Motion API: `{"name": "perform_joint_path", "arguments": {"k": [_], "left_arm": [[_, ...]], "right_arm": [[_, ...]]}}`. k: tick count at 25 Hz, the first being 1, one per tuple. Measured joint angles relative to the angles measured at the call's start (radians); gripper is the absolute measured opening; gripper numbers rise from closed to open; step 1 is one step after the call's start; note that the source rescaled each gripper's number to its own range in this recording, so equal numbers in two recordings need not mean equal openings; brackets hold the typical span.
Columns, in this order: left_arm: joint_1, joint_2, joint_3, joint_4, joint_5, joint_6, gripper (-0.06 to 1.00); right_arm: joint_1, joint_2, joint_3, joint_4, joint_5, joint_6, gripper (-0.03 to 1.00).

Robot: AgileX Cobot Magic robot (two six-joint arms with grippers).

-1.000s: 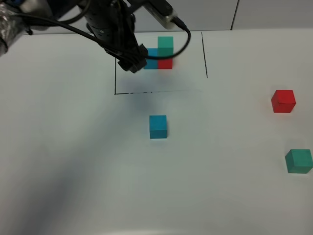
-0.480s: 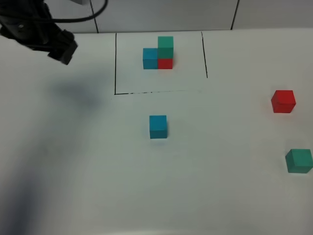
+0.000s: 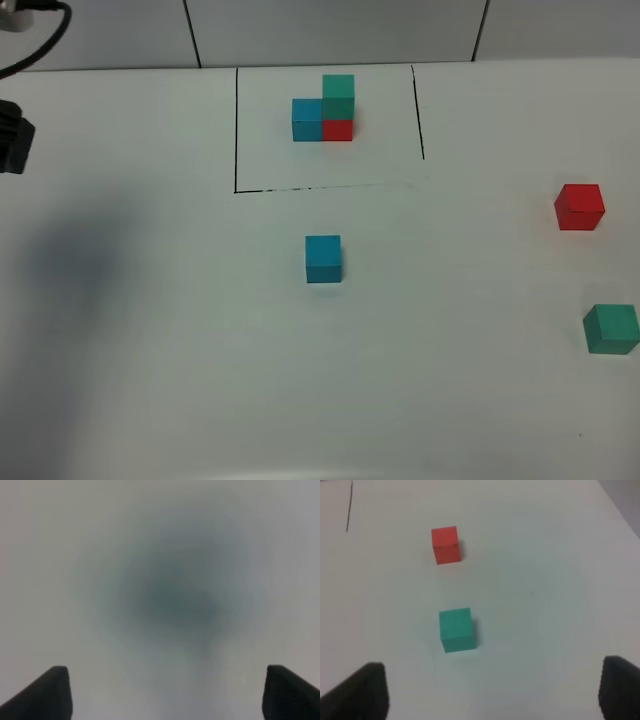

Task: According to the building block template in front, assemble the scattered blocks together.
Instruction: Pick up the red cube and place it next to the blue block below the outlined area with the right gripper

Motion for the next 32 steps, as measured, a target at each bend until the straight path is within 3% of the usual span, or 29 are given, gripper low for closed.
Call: {"name": "perform_joint_path", "arguments": {"k": [4,8,20,28,32], "left_arm": [[0.000,-0.148,0.099,0.053,0.008,-0.086,0.92],[0.000,-0.310,0.211,0.048,0.008,-0.121,0.98],[0.000,-0.846,0.468,-0.062,0.006,-0.118,1.00],[0.000,-1.090,0.588,-0.224,0.068,0.010,1.00],[0.000,-1.181,0.649,-0.278,0.098,0.027,1.00]], "right_arm": [[0.000,0.000,0.000,0.000,0.000,0.000,0.72],[0.000,0.000,0.000,0.000,0.000,0.000,0.72],[0.000,0.000,0.000,0.000,0.000,0.001,0.72],[0.000,0.000,0.000,0.000,0.000,0.000,0.72],[0.000,0.000,0.000,0.000,0.000,0.000,0.72]]}}
